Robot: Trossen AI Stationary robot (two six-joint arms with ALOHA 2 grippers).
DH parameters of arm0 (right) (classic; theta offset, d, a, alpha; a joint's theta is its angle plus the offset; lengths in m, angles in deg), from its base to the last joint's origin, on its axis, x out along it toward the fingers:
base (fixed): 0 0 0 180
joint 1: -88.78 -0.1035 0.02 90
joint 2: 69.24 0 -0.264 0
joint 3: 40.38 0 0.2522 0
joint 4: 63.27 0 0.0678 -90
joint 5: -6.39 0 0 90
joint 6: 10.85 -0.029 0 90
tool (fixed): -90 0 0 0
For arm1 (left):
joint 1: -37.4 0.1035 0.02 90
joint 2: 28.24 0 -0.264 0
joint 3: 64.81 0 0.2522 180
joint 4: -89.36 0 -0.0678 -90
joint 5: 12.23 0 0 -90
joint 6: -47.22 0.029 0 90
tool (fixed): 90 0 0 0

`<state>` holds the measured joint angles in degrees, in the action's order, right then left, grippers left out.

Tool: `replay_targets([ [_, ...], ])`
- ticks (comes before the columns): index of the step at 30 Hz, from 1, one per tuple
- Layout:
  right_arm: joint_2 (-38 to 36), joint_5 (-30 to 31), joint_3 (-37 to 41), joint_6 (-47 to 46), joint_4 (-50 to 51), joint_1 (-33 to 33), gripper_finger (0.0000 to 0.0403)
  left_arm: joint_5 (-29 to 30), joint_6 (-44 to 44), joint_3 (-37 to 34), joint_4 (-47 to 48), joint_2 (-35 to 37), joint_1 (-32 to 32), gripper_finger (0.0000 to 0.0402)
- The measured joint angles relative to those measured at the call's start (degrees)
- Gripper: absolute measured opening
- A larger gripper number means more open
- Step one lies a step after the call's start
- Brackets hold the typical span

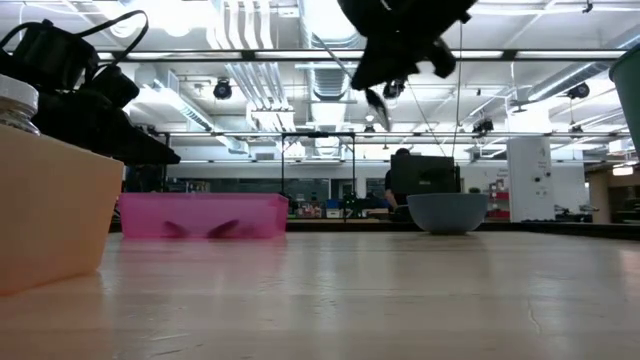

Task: Pick & Place Food Item
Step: Put the silver spoon into the pink bin

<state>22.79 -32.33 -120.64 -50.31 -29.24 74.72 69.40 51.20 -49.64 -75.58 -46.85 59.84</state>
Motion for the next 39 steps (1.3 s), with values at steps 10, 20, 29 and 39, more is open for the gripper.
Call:
replay_targets([
  [10, 0.0, -10.26, 12.95, 27.5, -44.41, 7.63, 0.0024, 0.01, 0.01, 0.0, 0.0, 0.0, 0.01, 0.0243],
  [20, 7.28, -29.16, 20.52, 36.41, -73.29, 17.34, 0.0024, 0.01, 0.0, 0.02, -0.01, 0.0, 0.01, 0.0243],
  [29, 23.89, -28.92, 9.64, 43.84, -86.93, 19.9, 0.0024, -0.01, 0.01, 0.0, 0.0, 0.0, 0.01, 0.0243],
  [39, 36.88, -33.15, -7.88, 44.38, -82.04, 23.52, 0.0024, -0.01, 0.0, 0.0, 0.0, 0.0, 0.01, 0.0243],
])
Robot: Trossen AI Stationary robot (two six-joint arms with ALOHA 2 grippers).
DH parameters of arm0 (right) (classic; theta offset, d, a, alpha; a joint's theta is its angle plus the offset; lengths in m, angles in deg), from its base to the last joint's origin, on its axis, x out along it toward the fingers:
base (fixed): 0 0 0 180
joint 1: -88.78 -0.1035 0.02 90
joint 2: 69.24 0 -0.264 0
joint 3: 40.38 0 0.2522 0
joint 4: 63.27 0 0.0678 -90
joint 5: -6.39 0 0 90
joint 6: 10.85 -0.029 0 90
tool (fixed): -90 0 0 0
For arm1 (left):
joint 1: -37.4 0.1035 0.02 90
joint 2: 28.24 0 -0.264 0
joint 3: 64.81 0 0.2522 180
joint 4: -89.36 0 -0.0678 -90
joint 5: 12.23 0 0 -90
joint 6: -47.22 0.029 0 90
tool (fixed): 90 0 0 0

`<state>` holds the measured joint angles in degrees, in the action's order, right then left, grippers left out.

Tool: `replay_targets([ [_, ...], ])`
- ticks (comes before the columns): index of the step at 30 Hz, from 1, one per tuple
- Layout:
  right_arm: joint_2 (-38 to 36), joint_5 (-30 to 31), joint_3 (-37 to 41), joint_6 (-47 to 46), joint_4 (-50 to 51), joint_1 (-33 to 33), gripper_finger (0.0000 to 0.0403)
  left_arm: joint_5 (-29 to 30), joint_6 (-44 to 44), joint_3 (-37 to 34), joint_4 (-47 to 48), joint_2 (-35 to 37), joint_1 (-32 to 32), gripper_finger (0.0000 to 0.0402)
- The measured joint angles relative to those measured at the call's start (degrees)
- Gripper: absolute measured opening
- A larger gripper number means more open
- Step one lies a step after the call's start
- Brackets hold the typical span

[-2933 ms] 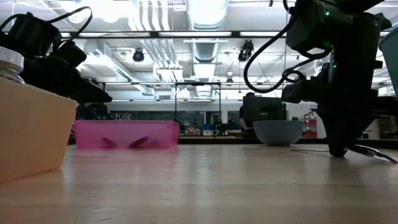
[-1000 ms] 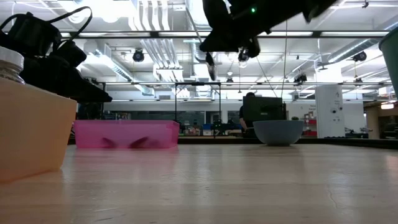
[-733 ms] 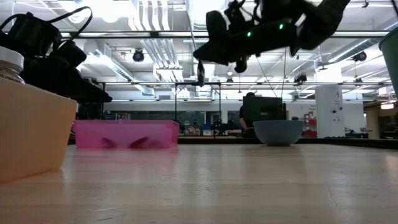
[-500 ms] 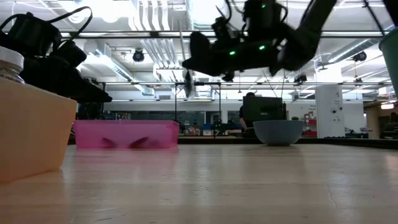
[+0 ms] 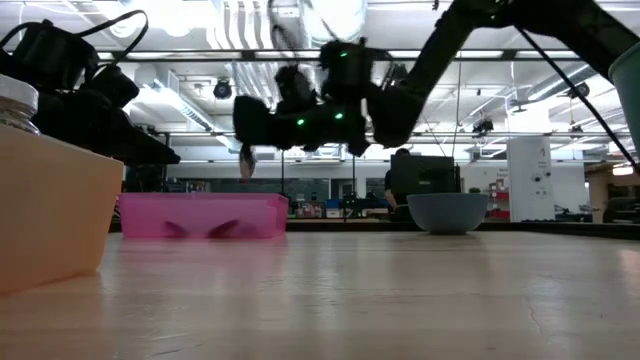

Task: Pick & Place Food Item
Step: Put the silver spoon into the pink bin, then return to Home Position

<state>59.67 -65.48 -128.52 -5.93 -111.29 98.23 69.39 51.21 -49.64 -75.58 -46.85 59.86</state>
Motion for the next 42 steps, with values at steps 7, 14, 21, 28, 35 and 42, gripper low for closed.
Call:
replay_targets([
  [7, 5.05, -0.08, -10.79, -6.65, 18.17, 1.57, 0.0024, 0.02, -0.01, 0.01, 0.0, 0.0, 0.0, 0.0243],
  [14, 5.06, -0.2, -17.15, -9.05, 34.22, 1.84, 0.0024, 0.02, 0.0, 0.02, 0.0, 0.0, 0.0, 0.0243],
  [21, 4.82, -0.21, -20.64, -12.77, 42.79, 2.07, 0.0024, 0.01, 0.0, 0.02, 0.0, 0.0, -0.02, 0.0243],
  [28, 4.82, -1.15, -20.71, -15.17, 43.21, 2.34, 0.0036, 0.02, -0.02, 0.02, 0.0, 0.0, 0.0, 0.0243],
  [35, 4.82, -4.01, -20.42, -14.99, 43.22, 2.75, 0.0113, 0.01, -0.02, 0.0, 0.0, 0.0, -0.01, 0.0243],
  [42, 4.74, -4.55, -20.35, -13.34, 43.16, 2.71, 0.0126, 0.02, 0.0, 0.0, 0.0, 0.0, -0.01, 0.0243],
])
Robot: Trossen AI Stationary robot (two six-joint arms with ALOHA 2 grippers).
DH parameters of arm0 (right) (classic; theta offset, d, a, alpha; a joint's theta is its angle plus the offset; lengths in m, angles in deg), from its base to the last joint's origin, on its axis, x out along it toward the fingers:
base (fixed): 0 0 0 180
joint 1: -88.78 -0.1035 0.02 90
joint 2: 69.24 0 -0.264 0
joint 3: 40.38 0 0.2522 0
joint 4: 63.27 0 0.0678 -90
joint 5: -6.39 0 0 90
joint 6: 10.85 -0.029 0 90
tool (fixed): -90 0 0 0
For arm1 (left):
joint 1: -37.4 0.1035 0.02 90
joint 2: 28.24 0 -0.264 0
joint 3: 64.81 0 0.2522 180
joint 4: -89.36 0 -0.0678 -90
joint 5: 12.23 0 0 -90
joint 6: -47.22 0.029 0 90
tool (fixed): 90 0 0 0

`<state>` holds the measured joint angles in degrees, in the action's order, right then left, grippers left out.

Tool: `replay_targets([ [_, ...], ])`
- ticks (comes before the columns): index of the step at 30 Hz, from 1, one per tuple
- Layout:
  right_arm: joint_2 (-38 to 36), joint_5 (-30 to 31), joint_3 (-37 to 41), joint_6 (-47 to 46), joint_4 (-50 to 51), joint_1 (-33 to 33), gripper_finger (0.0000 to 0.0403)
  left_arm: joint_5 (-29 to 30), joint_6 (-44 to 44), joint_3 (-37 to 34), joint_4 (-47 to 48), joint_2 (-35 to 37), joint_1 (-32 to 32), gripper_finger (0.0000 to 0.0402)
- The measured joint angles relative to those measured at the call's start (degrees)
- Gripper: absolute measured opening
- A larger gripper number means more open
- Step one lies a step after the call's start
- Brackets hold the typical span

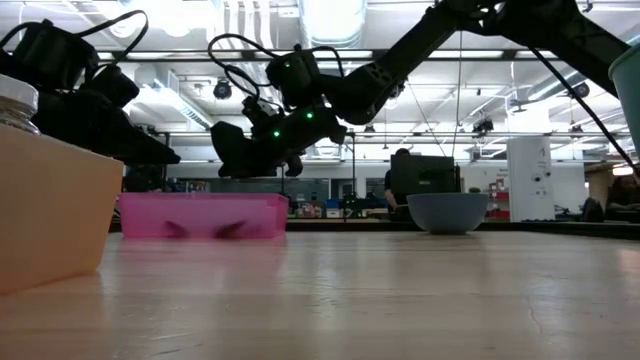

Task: Pick & Place Food Item
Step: Return to Home Position

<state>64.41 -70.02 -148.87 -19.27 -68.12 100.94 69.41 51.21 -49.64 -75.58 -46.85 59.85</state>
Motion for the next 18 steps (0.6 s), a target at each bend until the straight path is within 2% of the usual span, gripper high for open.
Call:
replay_targets([
  [11, -1.56, -0.17, 0.53, 3.92, -2.92, -0.95, 0.0125, -0.02, 0.0, 0.02, 0.0, 0.0, 0.0, 0.0243],
  [18, -5.1, -0.15, 3.92, 5.63, -3.36, -2.07, 0.0125, -0.02, -0.02, 0.01, 0.0, 0.0, -0.01, 0.0243],
])
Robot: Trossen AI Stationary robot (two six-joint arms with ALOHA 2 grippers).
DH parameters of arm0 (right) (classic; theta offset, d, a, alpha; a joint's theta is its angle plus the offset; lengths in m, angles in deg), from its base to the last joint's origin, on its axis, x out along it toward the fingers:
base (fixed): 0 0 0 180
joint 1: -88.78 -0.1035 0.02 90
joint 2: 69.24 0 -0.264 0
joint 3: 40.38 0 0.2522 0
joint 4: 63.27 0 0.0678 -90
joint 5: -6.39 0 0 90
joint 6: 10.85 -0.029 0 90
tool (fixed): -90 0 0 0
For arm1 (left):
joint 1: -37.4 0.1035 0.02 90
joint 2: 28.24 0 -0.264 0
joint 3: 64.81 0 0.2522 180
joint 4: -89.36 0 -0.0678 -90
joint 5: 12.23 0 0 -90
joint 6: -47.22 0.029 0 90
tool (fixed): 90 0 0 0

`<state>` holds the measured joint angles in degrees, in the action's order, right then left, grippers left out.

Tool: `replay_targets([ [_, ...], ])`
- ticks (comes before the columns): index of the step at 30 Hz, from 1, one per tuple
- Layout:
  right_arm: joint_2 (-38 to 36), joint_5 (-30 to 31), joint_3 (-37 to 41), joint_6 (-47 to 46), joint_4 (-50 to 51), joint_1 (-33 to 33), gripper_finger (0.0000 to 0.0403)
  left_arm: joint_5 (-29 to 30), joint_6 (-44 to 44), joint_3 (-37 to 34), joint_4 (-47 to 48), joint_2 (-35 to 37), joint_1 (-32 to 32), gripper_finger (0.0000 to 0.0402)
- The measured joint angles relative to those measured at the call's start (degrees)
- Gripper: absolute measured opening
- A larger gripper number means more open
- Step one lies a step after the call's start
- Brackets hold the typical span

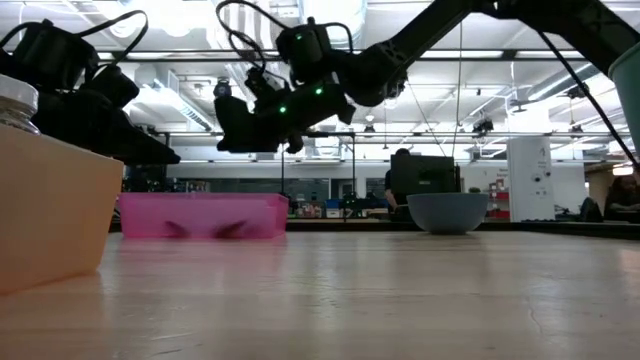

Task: Pick & Place Food Item
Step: Return to Home Position

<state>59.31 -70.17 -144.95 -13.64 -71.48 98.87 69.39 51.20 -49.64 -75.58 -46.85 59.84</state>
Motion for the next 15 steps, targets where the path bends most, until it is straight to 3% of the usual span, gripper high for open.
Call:
replay_targets([
  [6, -5.35, 0.46, 7.63, -0.01, -4.12, -1.57, 0.0125, 0.0, 0.0, 0.01, 0.0, 0.0, 0.0, 0.0243],
  [15, -17.44, 2.16, 29.56, 3.79, -20.37, -7.71, 0.0125, 0.02, 0.02, 0.0, 0.0, 0.0, 0.02, 0.0243],
])
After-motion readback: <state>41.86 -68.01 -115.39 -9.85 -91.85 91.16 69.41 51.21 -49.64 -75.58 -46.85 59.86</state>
